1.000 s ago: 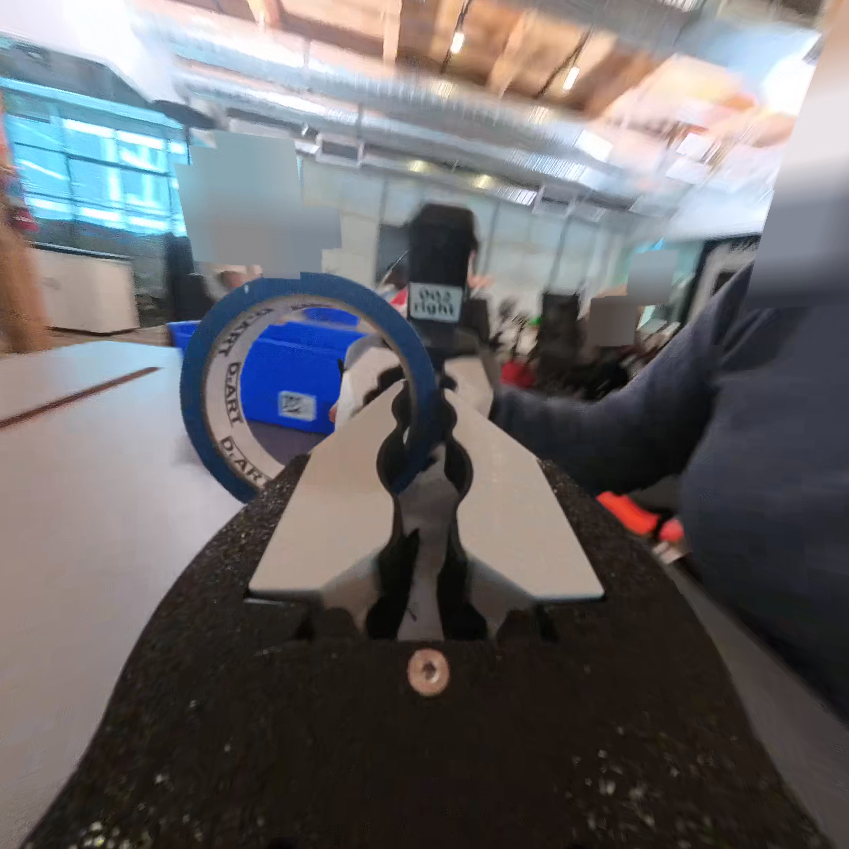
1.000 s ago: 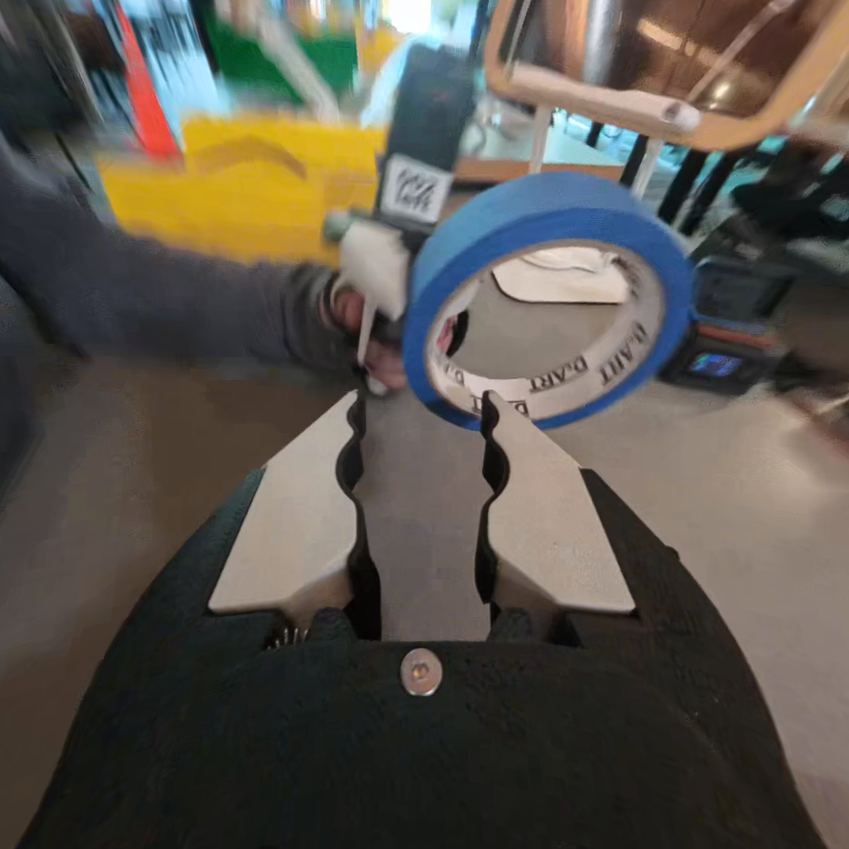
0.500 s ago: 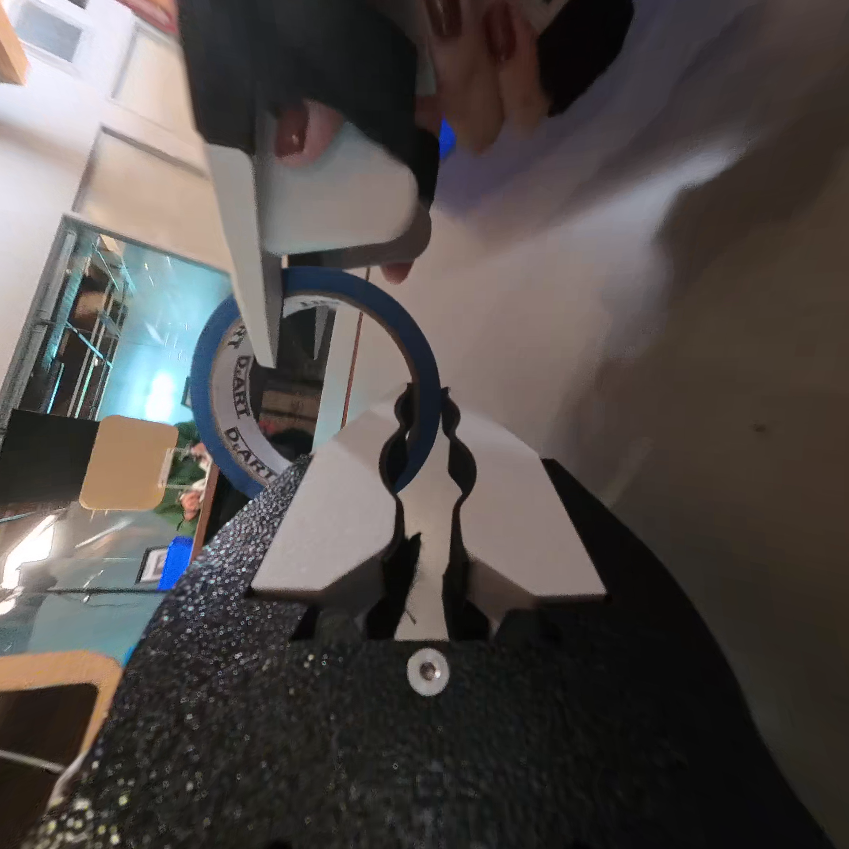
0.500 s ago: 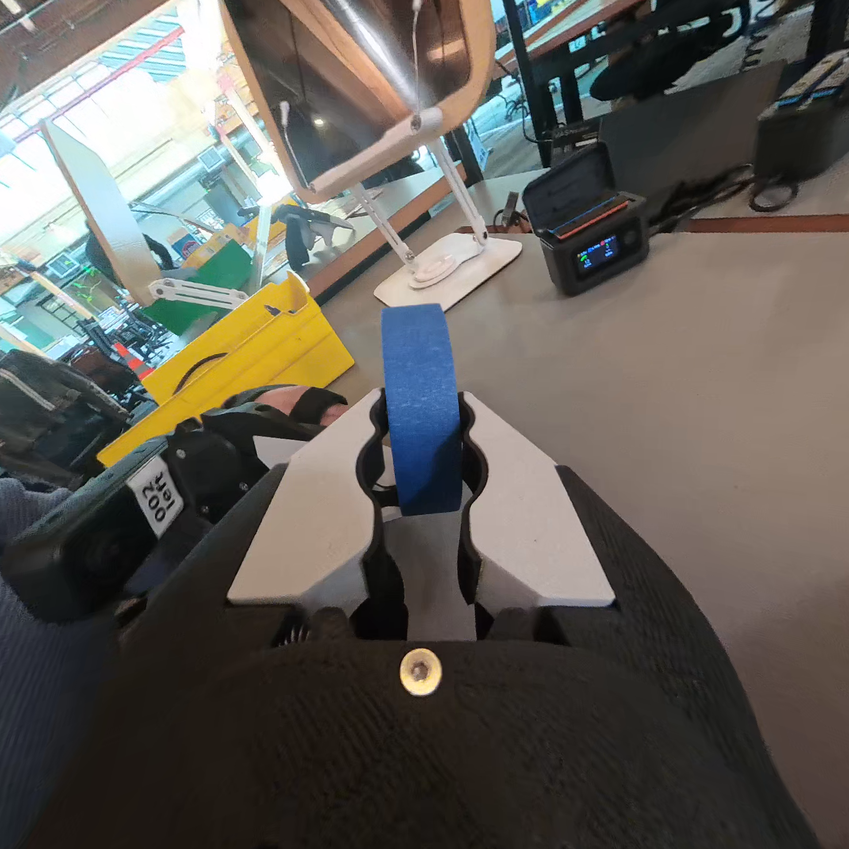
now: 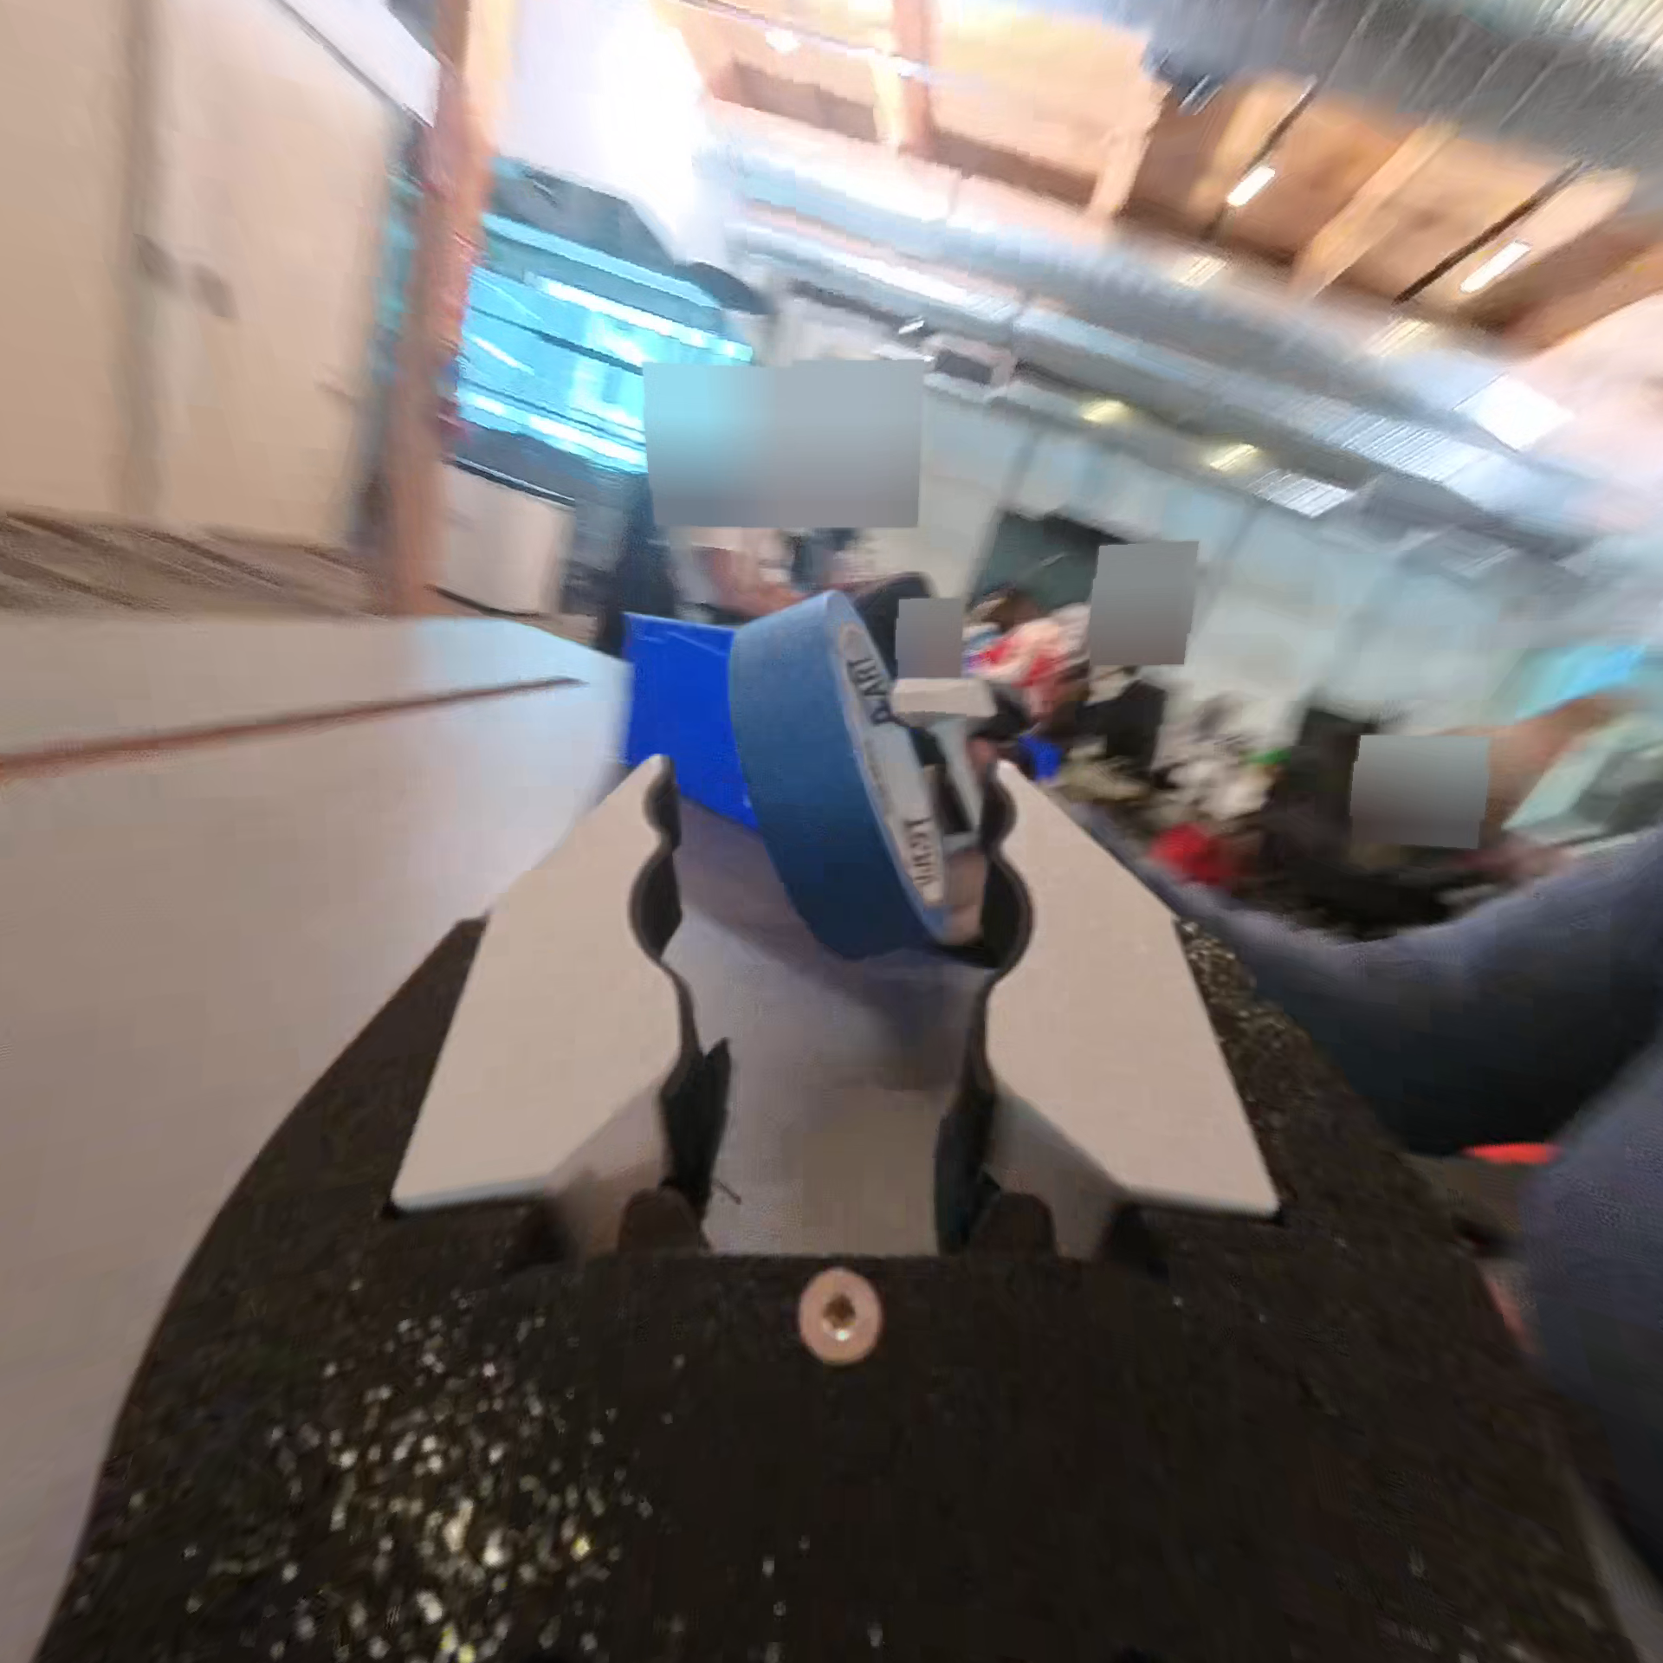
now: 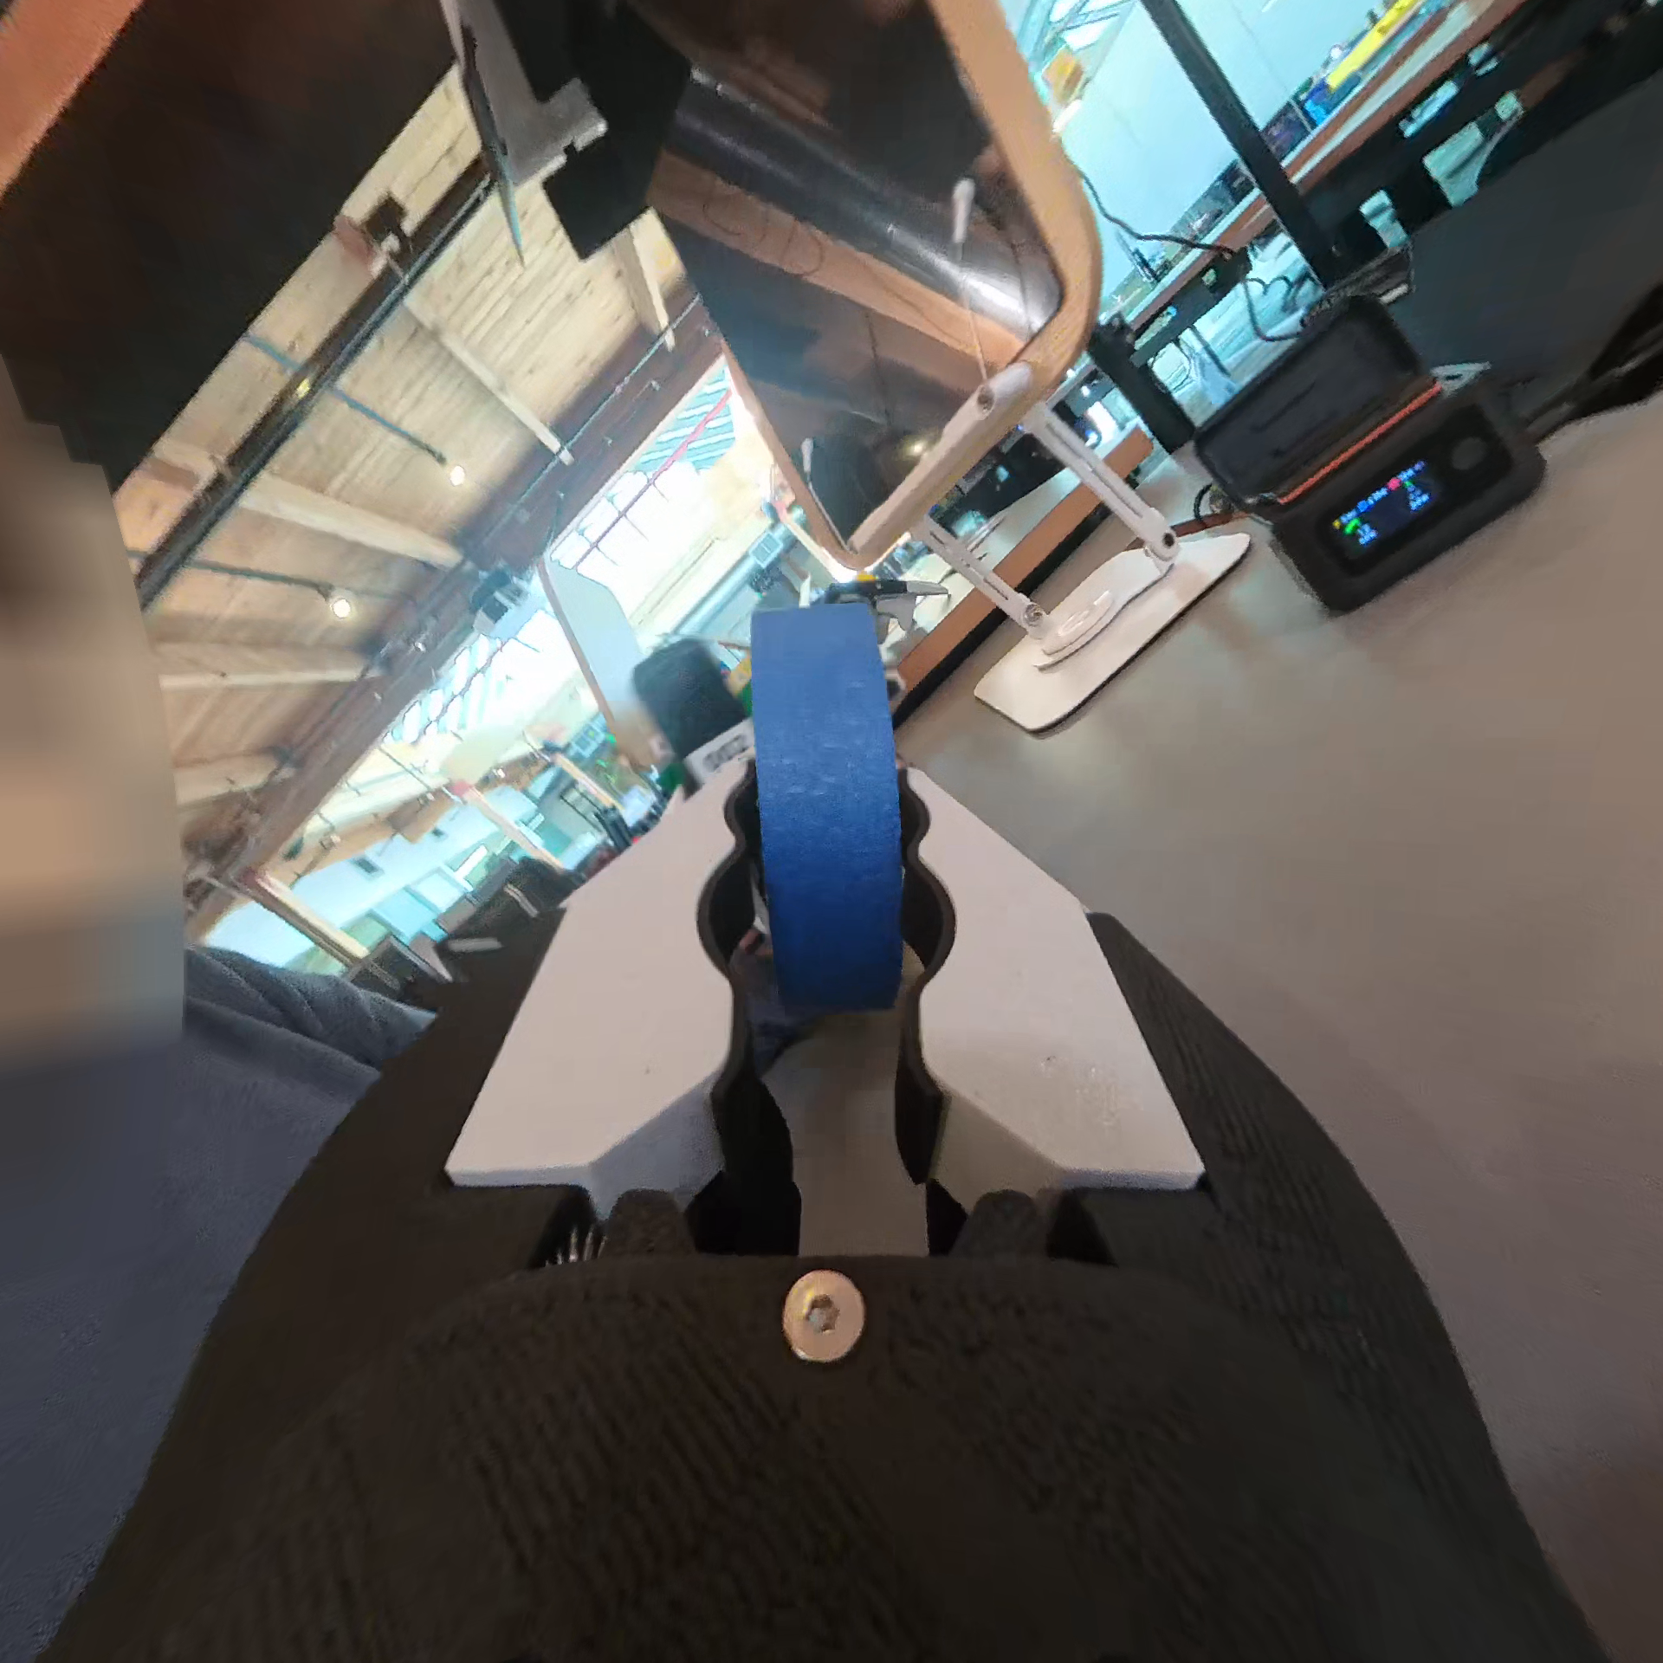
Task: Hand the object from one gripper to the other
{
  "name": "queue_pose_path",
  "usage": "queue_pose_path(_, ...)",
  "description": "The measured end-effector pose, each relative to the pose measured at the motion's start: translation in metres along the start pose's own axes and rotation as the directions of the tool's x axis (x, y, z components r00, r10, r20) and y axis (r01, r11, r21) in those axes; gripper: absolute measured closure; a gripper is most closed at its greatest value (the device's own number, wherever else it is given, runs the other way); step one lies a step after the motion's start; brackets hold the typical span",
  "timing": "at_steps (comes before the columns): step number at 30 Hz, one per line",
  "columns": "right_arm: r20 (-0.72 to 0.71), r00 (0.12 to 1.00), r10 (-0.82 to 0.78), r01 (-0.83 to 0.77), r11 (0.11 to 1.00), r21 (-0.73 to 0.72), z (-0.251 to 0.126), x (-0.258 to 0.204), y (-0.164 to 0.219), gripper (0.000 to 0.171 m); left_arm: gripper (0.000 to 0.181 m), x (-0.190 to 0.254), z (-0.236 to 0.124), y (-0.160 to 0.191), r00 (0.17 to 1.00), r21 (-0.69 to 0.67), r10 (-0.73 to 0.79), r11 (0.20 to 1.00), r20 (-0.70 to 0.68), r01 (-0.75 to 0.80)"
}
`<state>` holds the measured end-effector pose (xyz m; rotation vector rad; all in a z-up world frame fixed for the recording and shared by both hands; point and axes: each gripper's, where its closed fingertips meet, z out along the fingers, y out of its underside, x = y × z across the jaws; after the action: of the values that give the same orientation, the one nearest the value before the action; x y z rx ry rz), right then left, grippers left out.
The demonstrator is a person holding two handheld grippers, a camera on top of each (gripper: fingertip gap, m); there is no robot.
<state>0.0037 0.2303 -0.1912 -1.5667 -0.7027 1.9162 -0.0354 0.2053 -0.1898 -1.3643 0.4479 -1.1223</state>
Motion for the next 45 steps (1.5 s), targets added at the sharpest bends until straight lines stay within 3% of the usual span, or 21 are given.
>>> queue_pose_path(1,0.001,0.999,-0.042,0.042,0.999,-0.013,0.001,-0.003,0.002,0.144,0.123,0.001,-0.001,0.001,0.990,0.009,-0.123,0.992,-0.071,0.123)
queue_pose_path(3,0.003,0.994,-0.111,0.112,0.993,-0.037,0.003,-0.007,0.005,0.144,0.153,0.005,-0.002,0.005,0.937,-0.020,-0.296,0.954,-0.186,0.298)
queue_pose_path(5,0.008,0.985,-0.174,0.174,0.983,-0.051,0.004,-0.011,0.007,0.144,0.157,0.008,-0.002,0.007,0.925,-0.028,-0.314,0.949,-0.216,0.315)
queue_pose_path(10,0.040,0.972,-0.231,0.232,0.972,-0.040,0.004,-0.024,0.005,0.140,0.158,0.024,-0.003,0.000,0.984,0.000,0.064,0.998,-0.164,-0.065)
queue_pose_path(12,0.062,0.956,-0.288,0.290,0.956,-0.040,0.004,-0.033,0.005,0.140,0.158,0.031,-0.003,-0.002,0.980,0.001,0.093,0.996,-0.177,-0.095)
queue_pose_path(16,0.049,0.904,-0.424,0.427,0.901,-0.081,0.004,-0.042,0.007,0.143,0.156,0.039,-0.001,0.007,0.967,-0.065,-0.027,0.998,-0.254,0.011)
queue_pose_path(20,0.014,0.907,-0.420,0.420,0.905,-0.063,0.005,-0.042,0.002,0.139,0.157,0.040,0.001,0.004,0.965,-0.010,0.189,0.981,-0.183,-0.194)
queue_pose_path(21,-0.011,0.919,-0.395,0.393,0.917,-0.064,0.006,-0.039,0.001,0.129,0.156,0.037,0.001,0.000,0.953,0.003,0.275,0.961,-0.125,-0.276)
queue_pose_path(22,-0.028,0.936,-0.351,0.349,0.935,-0.068,0.008,-0.035,0.000,0.106,0.157,0.032,0.000,-0.003,0.927,-0.002,0.370,0.929,-0.057,-0.371)
queue_pose_path(24,-0.045,0.974,-0.221,0.218,0.974,-0.058,0.008,-0.029,-0.003,0.076,0.157,0.022,-0.003,-0.009,0.816,-0.055,0.571,0.821,0.091,-0.568)
queue_pose_path(27,-0.054,0.998,0.011,-0.012,1.000,-0.011,0.007,-0.018,-0.007,0.073,0.156,0.011,-0.007,-0.009,0.468,-0.259,0.859,0.510,0.208,-0.820)
queue_pose_path(29,-0.036,0.988,0.152,-0.153,0.988,-0.021,0.010,-0.013,0.000,0.076,0.156,0.006,-0.006,0.000,0.131,-0.420,0.978,0.189,0.163,-0.888)
queue_pose_path(31,-0.010,0.964,0.267,-0.268,0.963,-0.043,0.014,-0.012,0.008,0.078,0.156,0.004,-0.002,0.013,-0.174,-0.510,0.984,-0.130,0.040,-0.850)
queue_pose_path(32,-0.001,0.955,0.296,-0.296,0.954,-0.057,0.016,-0.012,0.012,0.079,0.157,0.004,0.001,0.023,-0.269,-0.518,0.963,-0.243,-0.027,-0.820)
queue_pose_path(34,-0.021,0.948,0.317,-0.318,0.945,-0.081,0.018,-0.007,0.020,0.088,0.157,0.008,0.007,0.037,-0.369,-0.491,0.924,-0.371,-0.106,-0.788)
queue_pose_path(36,-0.062,0.956,0.286,-0.291,0.952,-0.089,0.018,0.001,0.024,0.133,0.157,0.013,0.009,0.037,-0.354,-0.472,0.932,-0.349,-0.082,-0.809)
queue_pose_path(38,-0.063,0.966,0.250,-0.255,0.964,-0.080,0.018,0.001,0.022,0.143,0.155,0.009,0.009,0.039,-0.239,-0.463,0.969,-0.239,-0.059,-0.854)
queue_pose_path(40,-0.107,0.986,0.130,-0.138,0.987,-0.078,0.017,0.004,0.020,0.146,0.139,-0.002,0.005,0.039,-0.055,-0.481,0.998,-0.049,-0.001,-0.876)
queue_pose_path(42,-0.204,0.976,-0.072,0.053,0.994,-0.100,0.014,0.011,0.016,0.148,0.127,-0.015,0.001,0.037,0.197,-0.500,0.978,0.206,0.071,-0.841)
queue_pose_path(45,-0.352,0.826,-0.441,0.394,0.897,-0.200,0.007,0.022,0.006,0.149,0.121,-0.021,-0.005,0.030,0.594,-0.402,0.786,0.606,0.172,-0.686)
